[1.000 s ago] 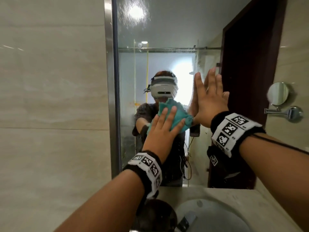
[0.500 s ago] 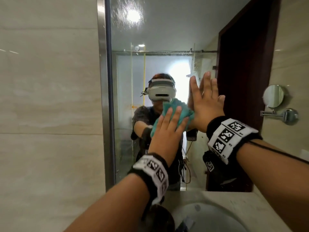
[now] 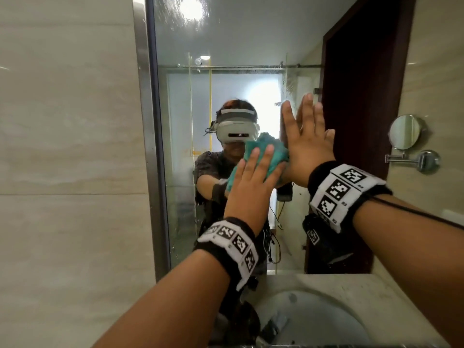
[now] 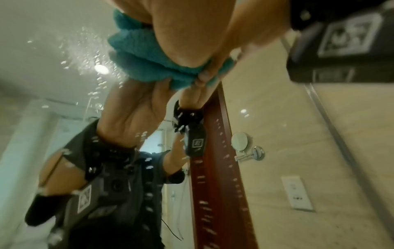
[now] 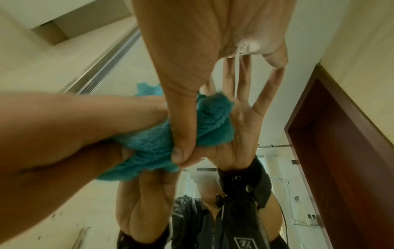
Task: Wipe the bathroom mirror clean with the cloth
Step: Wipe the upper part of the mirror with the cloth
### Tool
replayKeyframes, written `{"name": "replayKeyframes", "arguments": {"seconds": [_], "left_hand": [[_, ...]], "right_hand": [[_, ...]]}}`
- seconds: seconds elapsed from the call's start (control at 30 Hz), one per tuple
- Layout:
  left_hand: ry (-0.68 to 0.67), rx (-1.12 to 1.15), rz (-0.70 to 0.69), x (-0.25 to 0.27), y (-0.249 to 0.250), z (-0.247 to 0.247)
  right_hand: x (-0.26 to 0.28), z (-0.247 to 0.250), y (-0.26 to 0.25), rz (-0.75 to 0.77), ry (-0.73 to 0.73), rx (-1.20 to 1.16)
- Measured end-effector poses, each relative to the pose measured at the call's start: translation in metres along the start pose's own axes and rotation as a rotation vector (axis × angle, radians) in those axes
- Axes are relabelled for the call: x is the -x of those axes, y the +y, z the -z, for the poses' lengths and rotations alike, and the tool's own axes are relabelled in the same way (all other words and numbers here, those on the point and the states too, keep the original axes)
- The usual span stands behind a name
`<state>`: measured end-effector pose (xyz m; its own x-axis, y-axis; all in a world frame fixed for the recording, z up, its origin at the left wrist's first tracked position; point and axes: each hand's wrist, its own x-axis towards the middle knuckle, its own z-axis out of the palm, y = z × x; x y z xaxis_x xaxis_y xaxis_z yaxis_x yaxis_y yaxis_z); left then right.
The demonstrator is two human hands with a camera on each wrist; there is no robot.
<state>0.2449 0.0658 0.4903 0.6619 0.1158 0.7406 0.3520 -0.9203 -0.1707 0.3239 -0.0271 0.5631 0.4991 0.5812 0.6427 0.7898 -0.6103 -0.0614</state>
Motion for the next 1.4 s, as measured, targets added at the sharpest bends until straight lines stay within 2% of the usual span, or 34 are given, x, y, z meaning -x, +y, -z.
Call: {"name": "replayKeyframes", "arguments": {"seconds": [0.13, 0.23, 0.3, 0.33, 0.43, 0.5, 0.57, 0.67, 0.73, 0.8, 0.87, 0.93, 0.97, 1.03, 1.1, 1.17, 1.27, 1.33, 1.4], "left_hand": [[-0.059, -0.099, -0.090, -0.014, -0.020, 0.012], [0.066, -0.032, 0.050, -0.044, -0.039, 0.038], [0.105, -0.002, 0.111, -0.043, -0.040, 0.036], [0.082, -0.022, 0.093, -0.033, -0.037, 0.031], [-0.092, -0.129, -0.107, 0.006, -0.028, 0.008], [-0.118, -0.152, -0.148, 0.010, -0.038, 0.007], [-0.024, -0.111, -0.058, -0.009, -0.055, 0.022], [0.107, 0.053, 0.166, -0.032, -0.072, 0.047], [0.135, 0.086, 0.206, -0.020, -0.070, 0.039], [0.059, -0.003, 0.119, 0.012, -0.062, 0.018], [-0.133, -0.111, -0.010, 0.044, -0.057, 0.004], [-0.216, -0.157, -0.074, 0.049, -0.068, 0.008], [-0.200, -0.161, -0.073, 0.042, -0.077, 0.016], [-0.082, -0.113, 0.053, 0.021, -0.096, 0.037], [0.002, -0.030, 0.201, 0.004, -0.112, 0.058], [0.035, 0.008, 0.251, 0.005, -0.118, 0.062], [0.056, 0.045, 0.238, 0.036, -0.113, 0.033], [0.015, 0.019, 0.166, 0.060, -0.113, 0.012], [-0.009, -0.036, 0.059, 0.063, -0.125, 0.011]], "right_hand": [[0.001, 0.000, 0.000, 0.007, -0.002, 0.015], [0.002, 0.004, -0.003, -0.018, -0.018, 0.019], [0.003, 0.005, -0.004, -0.024, -0.022, 0.023], [0.002, 0.004, -0.003, -0.017, -0.015, 0.019], [0.002, 0.002, -0.002, -0.001, 0.007, 0.013], [0.002, 0.001, -0.002, -0.002, 0.007, 0.025], [0.002, 0.003, -0.003, -0.009, -0.007, 0.029], [0.002, 0.003, -0.003, -0.019, -0.011, 0.023], [0.002, 0.003, -0.003, -0.020, -0.020, 0.025], [0.004, 0.004, -0.005, -0.029, -0.023, 0.031], [0.007, 0.005, -0.010, -0.045, -0.019, 0.049], [0.011, 0.004, -0.021, -0.005, 0.025, 0.071], [0.013, 0.003, -0.029, 0.042, 0.041, 0.076], [0.013, 0.001, -0.046, 0.115, 0.024, 0.050], [0.012, -0.003, -0.058, 0.091, -0.030, 0.020], [0.010, -0.009, -0.062, 0.059, -0.050, 0.018], [0.010, -0.013, -0.060, 0.058, -0.048, 0.004], [0.011, -0.013, -0.060, 0.058, -0.046, 0.007], [0.011, -0.013, -0.062, 0.050, -0.043, 0.014]]}}
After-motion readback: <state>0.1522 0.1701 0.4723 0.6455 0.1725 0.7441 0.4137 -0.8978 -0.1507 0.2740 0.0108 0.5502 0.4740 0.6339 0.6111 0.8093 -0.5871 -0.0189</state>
